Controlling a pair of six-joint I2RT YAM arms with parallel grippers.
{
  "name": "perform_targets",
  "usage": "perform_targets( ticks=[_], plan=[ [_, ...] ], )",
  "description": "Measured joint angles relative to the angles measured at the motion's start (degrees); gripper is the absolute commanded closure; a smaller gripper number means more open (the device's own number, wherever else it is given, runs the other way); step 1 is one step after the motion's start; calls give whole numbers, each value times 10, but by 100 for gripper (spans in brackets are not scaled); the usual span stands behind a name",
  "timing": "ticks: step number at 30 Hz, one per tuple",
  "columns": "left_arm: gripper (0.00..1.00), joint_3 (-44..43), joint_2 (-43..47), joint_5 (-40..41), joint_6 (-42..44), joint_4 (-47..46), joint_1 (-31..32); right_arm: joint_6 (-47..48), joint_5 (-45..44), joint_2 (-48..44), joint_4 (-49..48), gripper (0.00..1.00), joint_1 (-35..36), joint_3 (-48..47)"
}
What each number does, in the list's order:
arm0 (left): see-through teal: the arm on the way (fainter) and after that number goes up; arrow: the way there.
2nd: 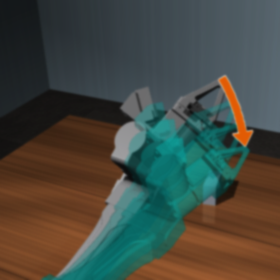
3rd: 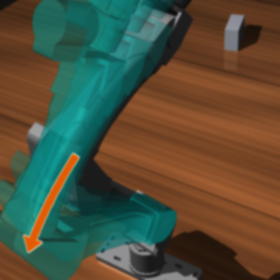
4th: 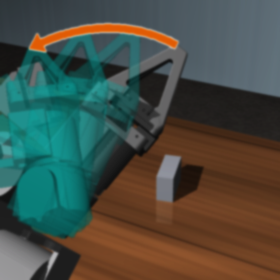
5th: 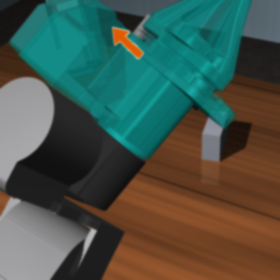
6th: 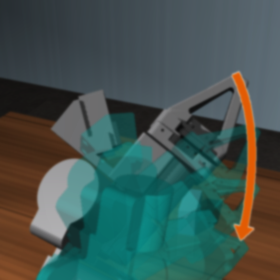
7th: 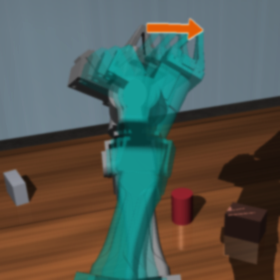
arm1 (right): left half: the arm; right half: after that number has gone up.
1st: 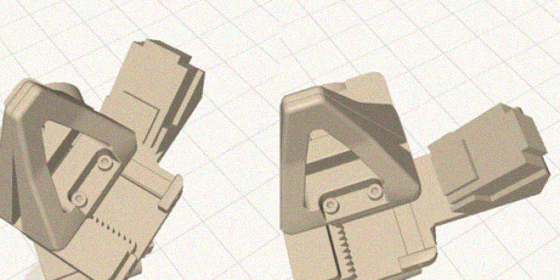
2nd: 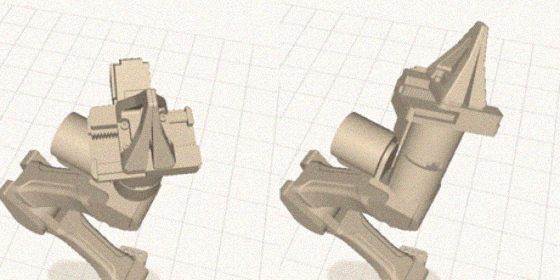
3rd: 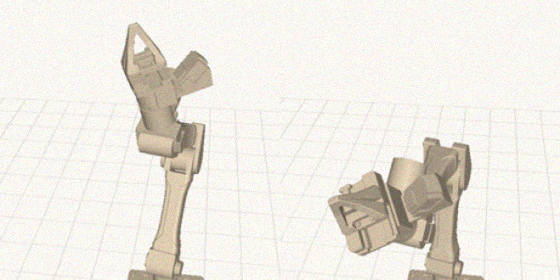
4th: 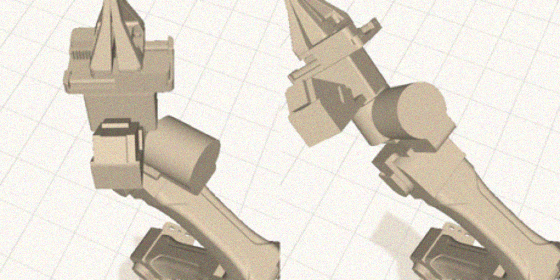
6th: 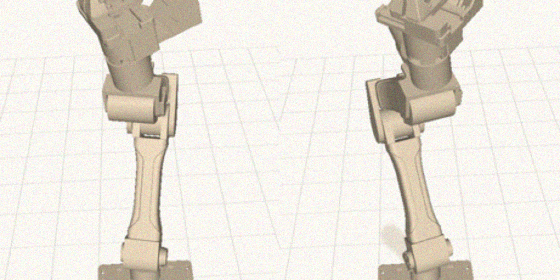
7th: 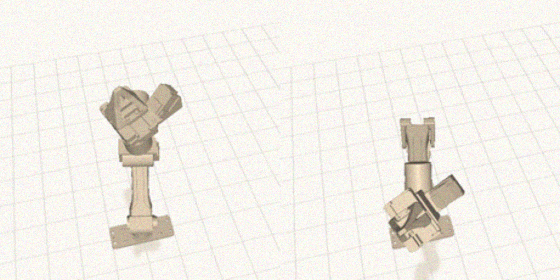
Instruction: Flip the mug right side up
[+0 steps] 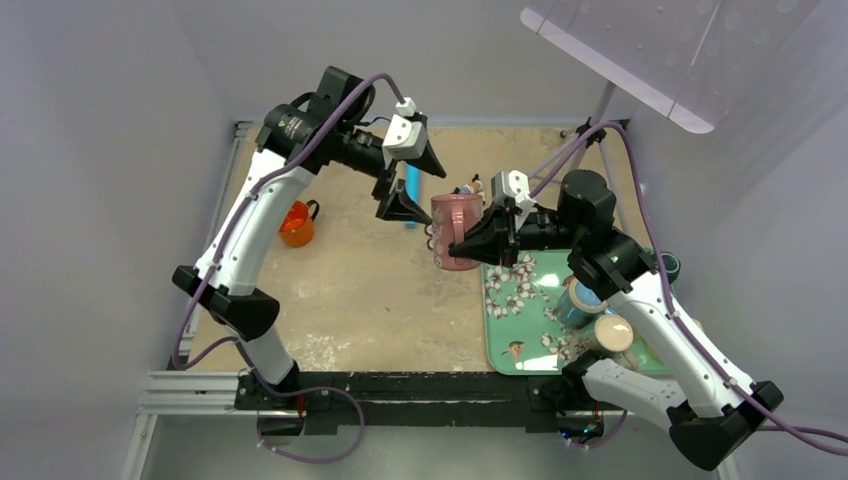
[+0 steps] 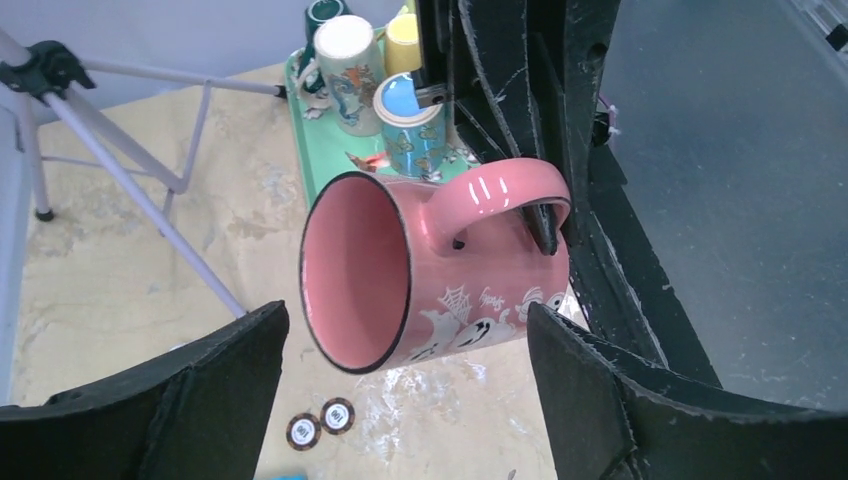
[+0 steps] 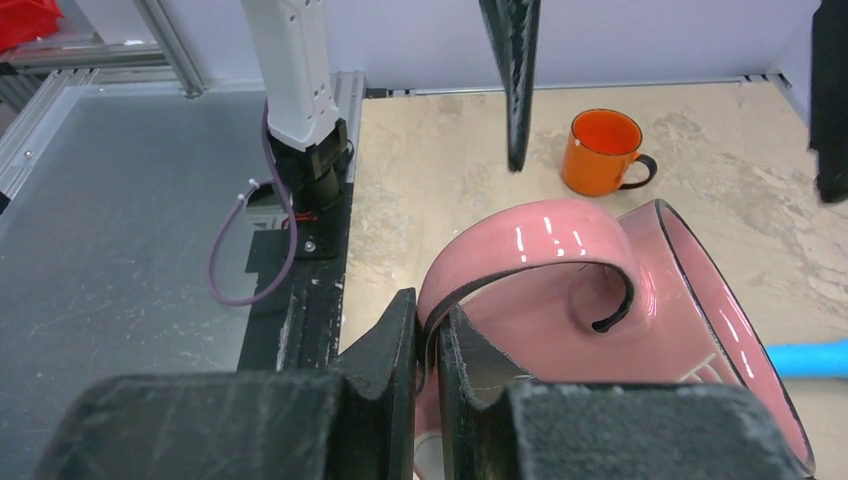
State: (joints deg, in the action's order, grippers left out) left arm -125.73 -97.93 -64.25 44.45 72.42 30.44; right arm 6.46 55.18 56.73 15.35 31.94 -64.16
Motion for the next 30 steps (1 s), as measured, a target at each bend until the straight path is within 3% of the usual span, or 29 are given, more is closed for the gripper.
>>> perform_targets(
  ticks=[3,7,8,9,10,11,14,16,20,25,30],
  plan=[
    [24,-4,-17,2,26,23,19,0,-2,0,-2,100,0,0],
    [32,8,-31,-6,60,67,49,0,-3,0,-6,100,0,1],
    [45,15,-32,-7,76,80,54,0,-3,0,-7,100,0,2],
    [76,19,-33,-7,85,87,57,0,-2,0,-7,100,1,4],
    [95,25,-33,-7,97,95,58,-1,-1,-1,-5,100,3,7],
    [100,29,-33,-4,103,100,59,-2,3,-1,-1,100,5,10],
    [100,39,-33,-23,81,146,52,36,17,-7,12,97,8,20],
    [100,42,-32,-21,57,150,51,44,16,-7,14,80,11,20],
    [100,81,-6,45,6,97,47,20,-65,-4,23,27,13,21],
    [100,268,76,258,-54,-11,28,-44,-251,11,-6,24,5,21],
    [100,432,116,438,-94,-125,-35,-108,-382,28,-10,24,4,36]
  ],
)
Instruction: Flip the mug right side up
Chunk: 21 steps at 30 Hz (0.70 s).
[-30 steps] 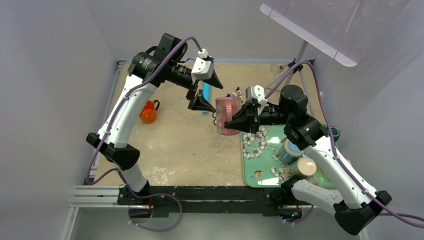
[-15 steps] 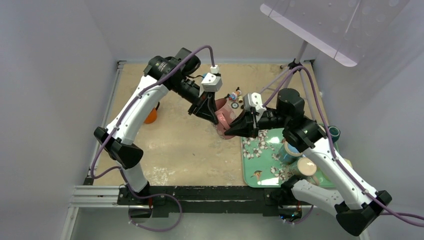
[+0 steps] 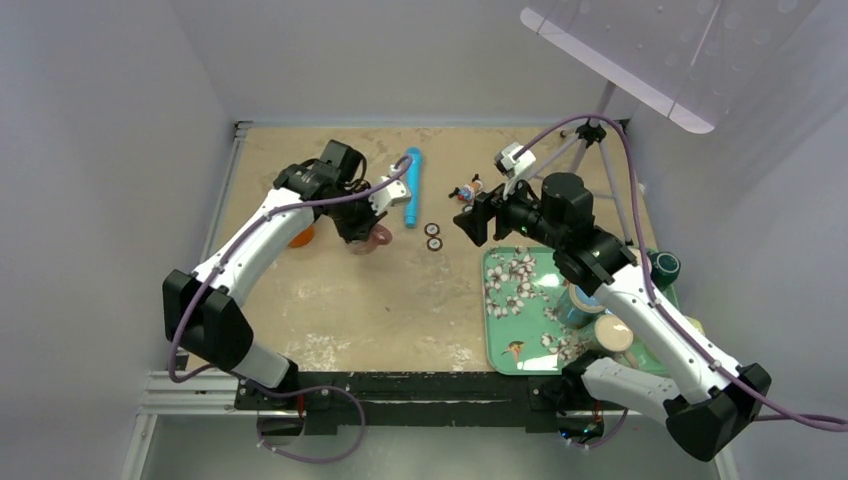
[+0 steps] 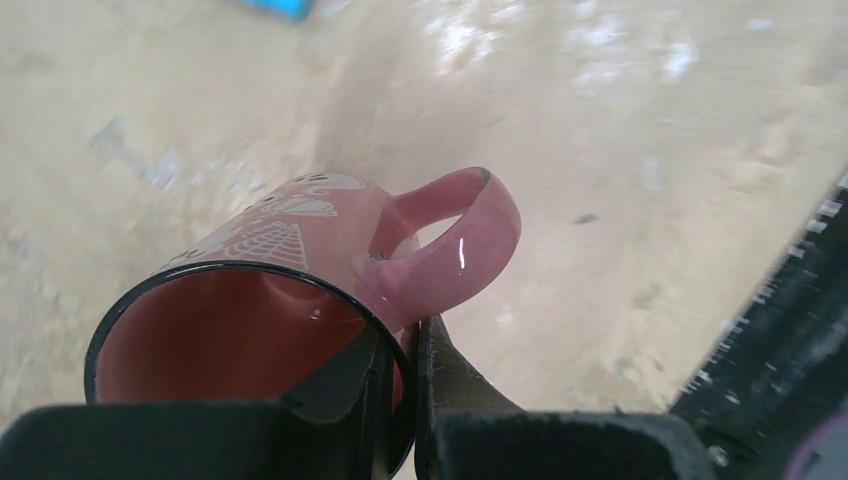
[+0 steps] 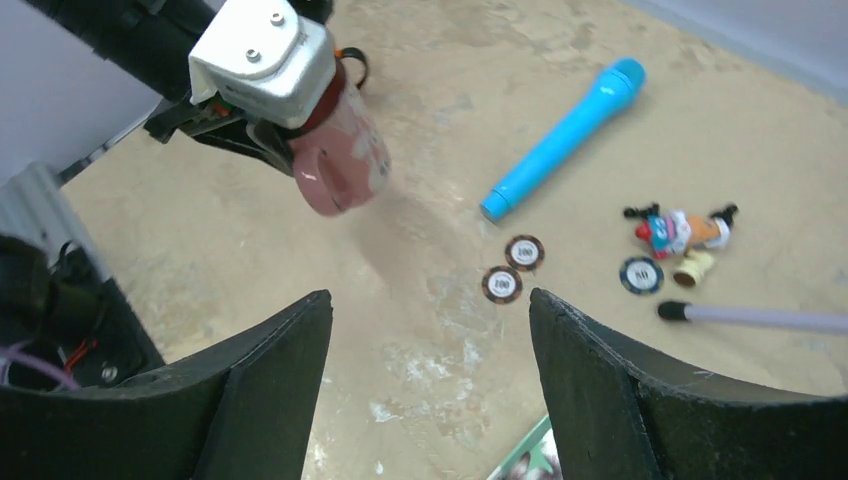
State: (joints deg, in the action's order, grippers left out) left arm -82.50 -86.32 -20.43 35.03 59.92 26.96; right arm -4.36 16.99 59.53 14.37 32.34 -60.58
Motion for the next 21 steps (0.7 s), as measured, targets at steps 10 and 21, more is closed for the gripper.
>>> perform_targets(
  ticks=[10,21],
  plan=[
    [100,-20,-162,118,-70,-172,-64,-178,-292,68,122,32,0,-26],
    [99,-44,-220,116,-113,-214,-72,-374,-445,94,343,16,-64,-30]
  ],
)
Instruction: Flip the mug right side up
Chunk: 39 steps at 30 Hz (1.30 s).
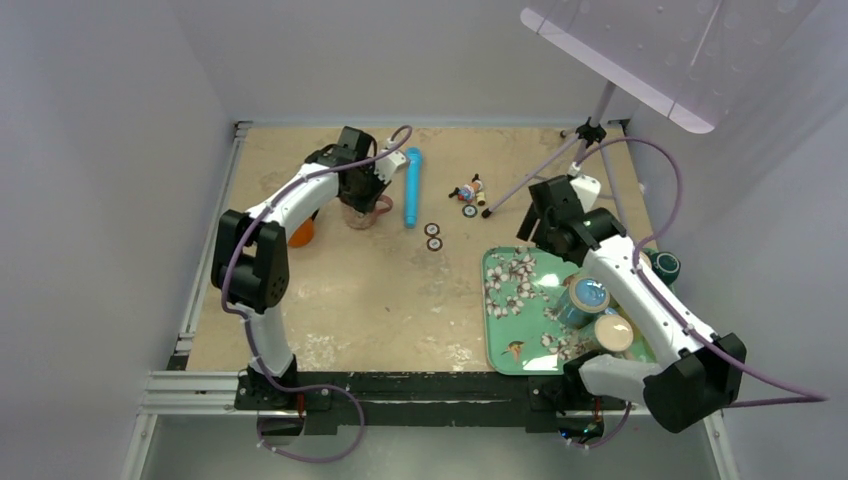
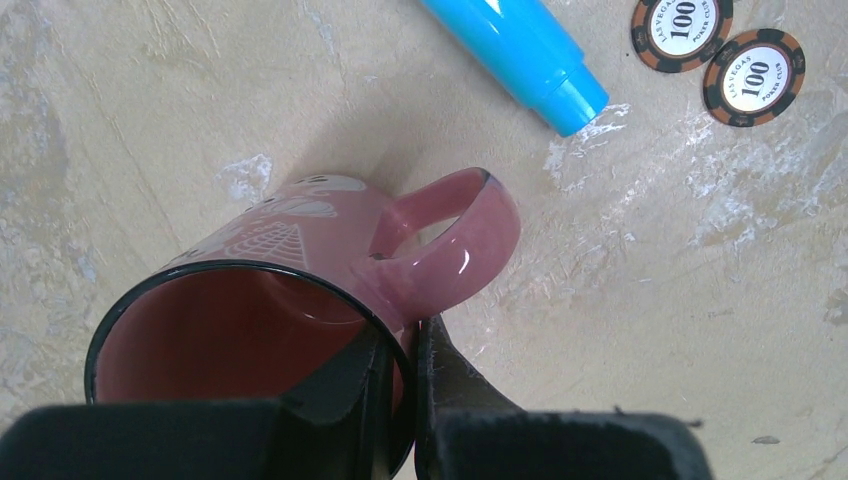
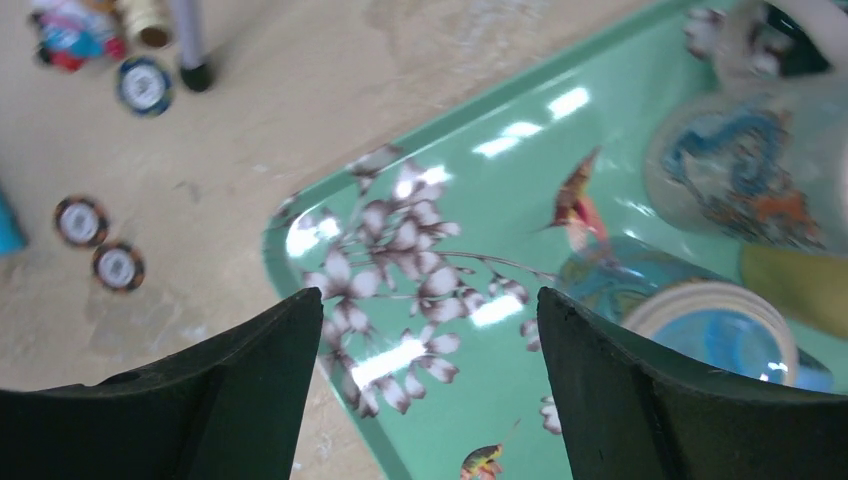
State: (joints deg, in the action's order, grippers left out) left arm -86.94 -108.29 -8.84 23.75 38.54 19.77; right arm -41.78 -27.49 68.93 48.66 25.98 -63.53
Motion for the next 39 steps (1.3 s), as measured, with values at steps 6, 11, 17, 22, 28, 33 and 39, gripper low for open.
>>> perform_targets(
  ticks=[6,11,17,22,28,33,39],
  plan=[
    [54,0,0,-6,-12,-6,-5,-92,-36,-9,104,11,-54,2],
    [36,1,7,-22,-30,-13,-29,-131,-47,-58,139,7,-59,7],
    [30,-15,49,-68,-37,24,-49,-153,-39,-103,139,11,-120,50],
    [30,-69,111,-134,-49,65,-45,-146,-3,-106,111,17,-155,113],
    [29,-81,186,-181,-61,87,-45,-113,40,-99,53,26,-156,121],
    [29,-81,200,-197,-63,104,-45,-98,131,-135,-37,28,-158,153],
    [29,-81,200,-197,-63,107,-45,-95,237,-114,-122,28,-141,163]
  ],
)
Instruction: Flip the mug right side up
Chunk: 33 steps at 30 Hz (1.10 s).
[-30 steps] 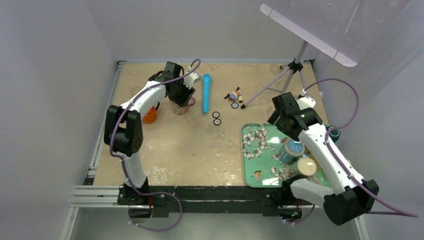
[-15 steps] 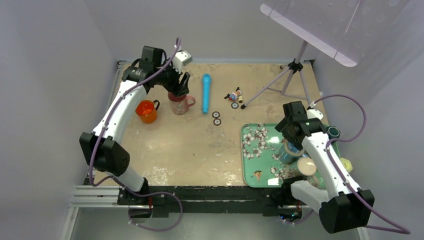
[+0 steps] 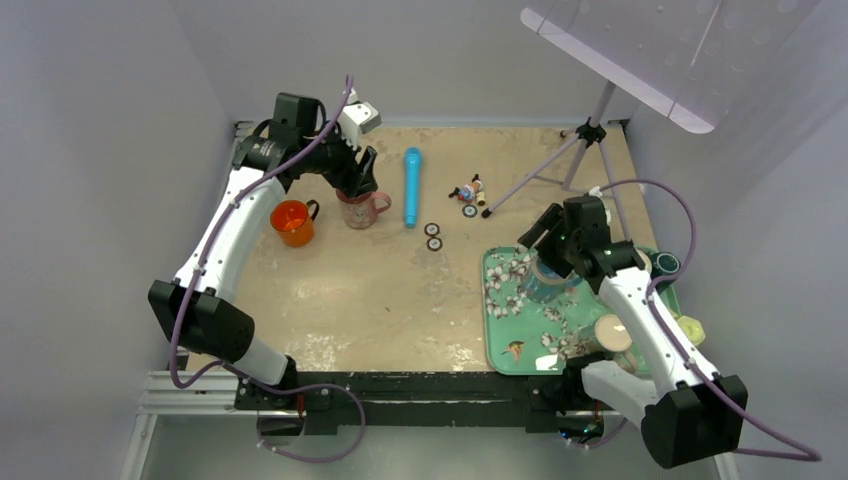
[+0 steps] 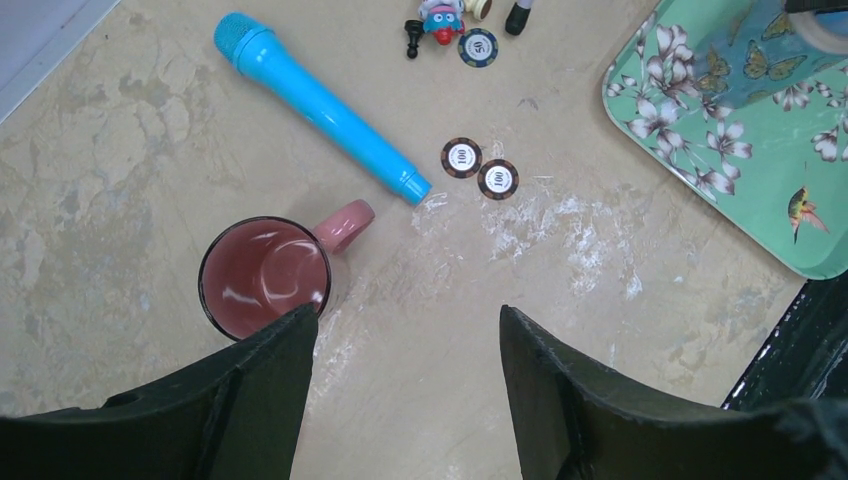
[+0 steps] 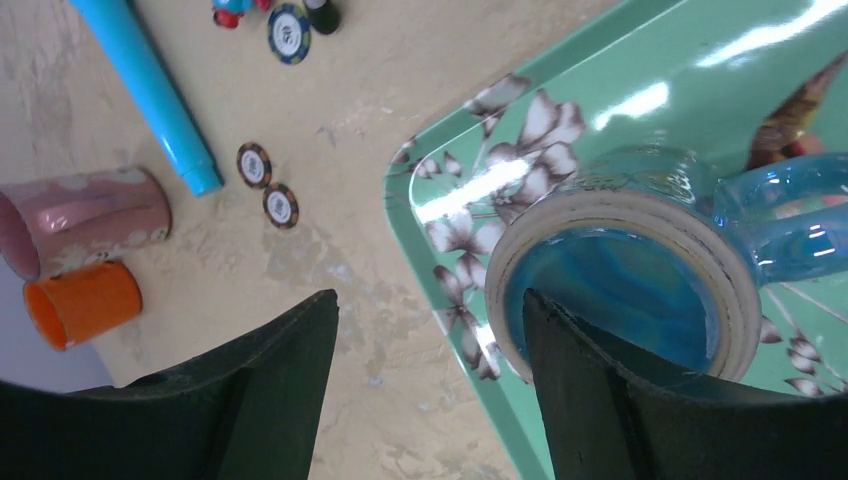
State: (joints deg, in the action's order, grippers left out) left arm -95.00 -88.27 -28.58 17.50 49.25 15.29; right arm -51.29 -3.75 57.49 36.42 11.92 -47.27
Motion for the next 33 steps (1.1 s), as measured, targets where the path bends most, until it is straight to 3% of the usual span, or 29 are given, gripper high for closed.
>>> perform_targets(
  ticks=[5,11,13,20,25,33],
  plan=[
    [29,0,0,0,0,2,0,31,17,70,28,25,32,-71],
    [29,0,0,-9,0,7,0,57,-74,88,128,9,25,-223],
    [29,0,0,-11,0,11,0,55,-92,78,132,7,10,-238],
    [29,3,4,-19,0,13,0,-6,-102,86,136,13,-73,-137],
    [29,12,21,-26,0,15,0,-59,-112,106,137,25,-79,-105],
    [29,21,44,-26,0,13,0,-113,-135,170,122,26,-82,-94]
  ],
)
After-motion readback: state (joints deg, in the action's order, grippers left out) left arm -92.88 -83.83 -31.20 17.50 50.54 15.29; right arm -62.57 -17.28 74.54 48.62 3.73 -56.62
